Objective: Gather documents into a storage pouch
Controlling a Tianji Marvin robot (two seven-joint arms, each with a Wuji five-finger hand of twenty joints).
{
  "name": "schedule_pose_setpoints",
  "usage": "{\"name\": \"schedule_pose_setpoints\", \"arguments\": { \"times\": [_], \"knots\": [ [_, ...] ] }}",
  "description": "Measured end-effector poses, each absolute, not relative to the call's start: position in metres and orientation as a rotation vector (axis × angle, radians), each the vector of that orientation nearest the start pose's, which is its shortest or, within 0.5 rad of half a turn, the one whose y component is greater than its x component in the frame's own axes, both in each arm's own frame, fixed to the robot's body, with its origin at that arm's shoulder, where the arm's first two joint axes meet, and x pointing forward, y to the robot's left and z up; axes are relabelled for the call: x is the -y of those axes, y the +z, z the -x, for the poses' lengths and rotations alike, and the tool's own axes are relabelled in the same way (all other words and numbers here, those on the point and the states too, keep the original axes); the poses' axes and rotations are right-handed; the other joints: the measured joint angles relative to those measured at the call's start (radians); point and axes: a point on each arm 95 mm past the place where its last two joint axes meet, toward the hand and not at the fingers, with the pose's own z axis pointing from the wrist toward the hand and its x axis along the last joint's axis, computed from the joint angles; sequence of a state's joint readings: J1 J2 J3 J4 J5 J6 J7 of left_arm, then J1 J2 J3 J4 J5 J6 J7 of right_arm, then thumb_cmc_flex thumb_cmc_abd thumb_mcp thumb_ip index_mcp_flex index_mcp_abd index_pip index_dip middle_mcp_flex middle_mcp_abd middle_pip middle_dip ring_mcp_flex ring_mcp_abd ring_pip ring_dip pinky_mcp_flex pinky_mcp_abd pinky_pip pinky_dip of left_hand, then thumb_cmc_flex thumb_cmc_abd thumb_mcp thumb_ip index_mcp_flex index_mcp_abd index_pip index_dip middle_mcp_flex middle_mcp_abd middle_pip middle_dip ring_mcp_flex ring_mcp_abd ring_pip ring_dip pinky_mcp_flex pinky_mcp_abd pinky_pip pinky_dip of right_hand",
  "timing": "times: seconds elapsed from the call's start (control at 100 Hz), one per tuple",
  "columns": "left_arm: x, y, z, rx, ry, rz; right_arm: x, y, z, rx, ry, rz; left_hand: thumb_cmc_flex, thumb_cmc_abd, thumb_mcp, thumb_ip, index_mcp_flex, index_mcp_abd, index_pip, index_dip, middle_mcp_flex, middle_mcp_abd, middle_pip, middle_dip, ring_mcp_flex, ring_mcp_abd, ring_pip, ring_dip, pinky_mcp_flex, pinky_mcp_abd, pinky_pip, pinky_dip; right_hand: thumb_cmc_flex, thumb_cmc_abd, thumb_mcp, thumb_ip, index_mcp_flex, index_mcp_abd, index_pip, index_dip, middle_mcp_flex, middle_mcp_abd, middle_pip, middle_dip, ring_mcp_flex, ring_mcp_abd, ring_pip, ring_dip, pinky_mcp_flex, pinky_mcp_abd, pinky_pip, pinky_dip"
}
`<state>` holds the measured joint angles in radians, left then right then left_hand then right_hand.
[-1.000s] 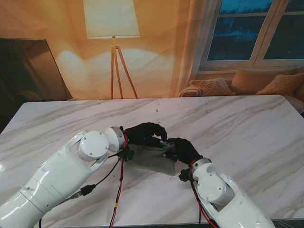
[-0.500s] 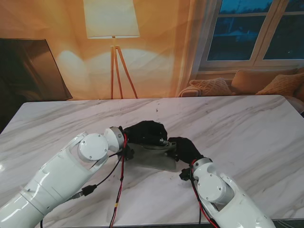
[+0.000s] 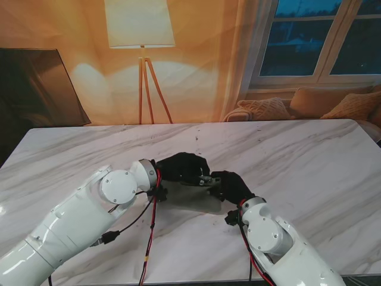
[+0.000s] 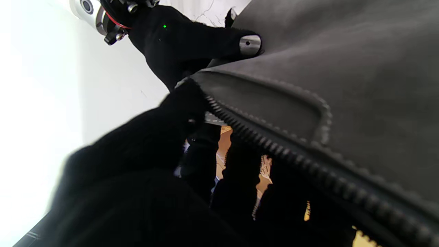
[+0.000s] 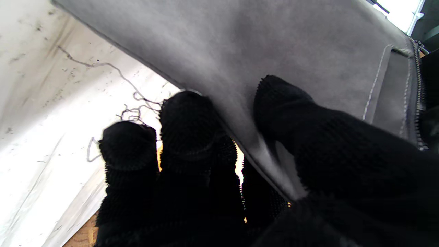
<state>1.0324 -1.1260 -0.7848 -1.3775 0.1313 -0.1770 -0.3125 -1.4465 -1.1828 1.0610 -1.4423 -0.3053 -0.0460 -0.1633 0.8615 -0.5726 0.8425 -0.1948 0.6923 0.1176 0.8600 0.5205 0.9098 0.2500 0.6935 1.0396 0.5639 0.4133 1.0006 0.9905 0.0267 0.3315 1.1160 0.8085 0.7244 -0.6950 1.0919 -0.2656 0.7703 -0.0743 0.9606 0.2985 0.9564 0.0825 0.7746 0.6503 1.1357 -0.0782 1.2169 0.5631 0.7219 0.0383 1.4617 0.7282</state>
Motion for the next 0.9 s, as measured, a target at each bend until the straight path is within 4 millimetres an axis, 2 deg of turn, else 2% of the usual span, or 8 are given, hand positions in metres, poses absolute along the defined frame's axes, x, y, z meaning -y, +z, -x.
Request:
{"name": "schedule_pose_setpoints", "arguments": {
  "times": [0.14,0.24,0.41,0.48,0.61,0.74,0.81,0.9],
  "knots": [
    [0.125,-0.264,-0.472,-1.837,-2.123,1.640,-0.048,-0.346,-0.421,1.245,-2.326,2.164,0.055,0.020,-0.031,-0.001,0.061,0.006,0.008,-0.095,0.017,0.020,0.058,-0.002,0.037,0.001,0.061,0.015,0.014,0.006,0.050,-0.001,0.000,0.000,0.000,0.000,0.000,0.000,0.000,0.000,0.000,0.000,0.000,0.000,0.000,0.000,0.000,0.000,0.000,0.000,0.000,0.000],
    [0.125,-0.264,-0.473,-1.815,-2.125,1.676,-0.047,-0.347,-0.421,1.240,-2.326,2.170,0.083,0.041,-0.065,-0.002,0.072,0.017,0.007,-0.102,0.017,0.036,0.167,-0.006,0.047,0.010,0.130,0.063,0.020,0.015,0.077,-0.001,0.000,0.002,0.000,0.000,0.000,0.000,0.000,0.000,0.000,0.000,0.000,0.000,0.000,0.000,0.000,0.000,0.000,0.000,0.001,0.000],
    [0.125,-0.264,-0.473,-1.803,-2.120,1.696,-0.046,-0.348,-0.421,1.233,-2.324,2.180,0.097,0.046,-0.077,-0.002,0.072,0.017,0.033,0.000,0.017,0.071,0.341,0.000,0.096,0.024,0.247,0.151,0.023,0.014,0.108,0.040,0.000,0.040,-0.025,-0.001,-0.002,-0.004,0.000,0.000,0.000,0.000,0.000,0.000,0.000,-0.001,0.003,0.000,0.000,0.000,0.001,0.000],
    [0.125,-0.264,-0.474,-1.796,-2.120,1.690,-0.046,-0.348,-0.421,1.226,-2.323,2.185,0.095,0.046,-0.077,0.017,0.072,0.017,0.043,0.050,0.017,0.071,0.386,0.002,0.108,0.025,0.279,0.175,0.033,0.014,0.115,0.064,0.010,0.088,-0.075,-0.001,0.010,-0.013,-0.002,0.000,0.000,0.000,0.001,0.000,0.000,-0.001,0.017,0.009,-0.004,0.004,0.005,0.000],
    [0.124,-0.263,-0.475,-1.798,-2.104,1.652,-0.044,-0.348,-0.420,1.166,-2.304,2.215,0.093,0.045,-0.075,0.017,0.072,0.017,0.049,0.107,0.047,0.072,0.423,0.004,0.149,0.030,0.319,0.188,0.056,0.014,0.127,0.088,0.039,0.147,-0.171,-0.001,0.034,-0.015,-0.069,0.006,0.000,0.004,0.004,0.000,-0.001,-0.001,0.063,0.016,-0.025,0.024,0.046,0.012],
    [0.122,-0.258,-0.476,-1.803,-2.091,1.622,-0.044,-0.349,-0.418,1.134,-2.300,2.228,0.091,0.047,-0.075,0.018,0.072,0.017,0.055,0.130,0.058,0.070,0.450,0.006,0.170,0.031,0.366,0.201,0.079,0.014,0.134,0.123,0.039,0.151,-0.174,-0.001,0.059,-0.020,-0.116,0.034,0.007,0.010,0.014,0.000,0.022,-0.007,0.143,0.037,-0.001,0.025,0.110,0.037],
    [0.120,-0.255,-0.477,-1.795,-2.089,1.618,-0.043,-0.348,-0.418,1.128,-2.306,2.228,0.091,0.064,-0.076,0.039,0.058,0.017,0.055,0.133,0.071,0.069,0.477,0.011,0.204,0.031,0.395,0.211,0.093,0.016,0.147,0.147,0.039,0.151,-0.174,-0.001,0.070,-0.020,-0.137,0.044,0.011,0.018,0.025,0.012,0.043,-0.018,0.191,0.045,0.028,0.025,0.136,0.050],
    [0.118,-0.253,-0.477,-1.790,-2.087,1.615,-0.043,-0.348,-0.418,1.121,-2.309,2.227,0.091,0.071,-0.076,0.039,0.056,0.018,0.055,0.133,0.103,0.063,0.516,0.016,0.233,0.032,0.429,0.219,0.116,0.023,0.159,0.173,0.039,0.150,-0.174,-0.001,0.082,-0.020,-0.152,0.066,0.011,0.024,0.031,0.026,0.065,-0.035,0.218,0.047,0.053,0.025,0.159,0.063]
  ]
}}
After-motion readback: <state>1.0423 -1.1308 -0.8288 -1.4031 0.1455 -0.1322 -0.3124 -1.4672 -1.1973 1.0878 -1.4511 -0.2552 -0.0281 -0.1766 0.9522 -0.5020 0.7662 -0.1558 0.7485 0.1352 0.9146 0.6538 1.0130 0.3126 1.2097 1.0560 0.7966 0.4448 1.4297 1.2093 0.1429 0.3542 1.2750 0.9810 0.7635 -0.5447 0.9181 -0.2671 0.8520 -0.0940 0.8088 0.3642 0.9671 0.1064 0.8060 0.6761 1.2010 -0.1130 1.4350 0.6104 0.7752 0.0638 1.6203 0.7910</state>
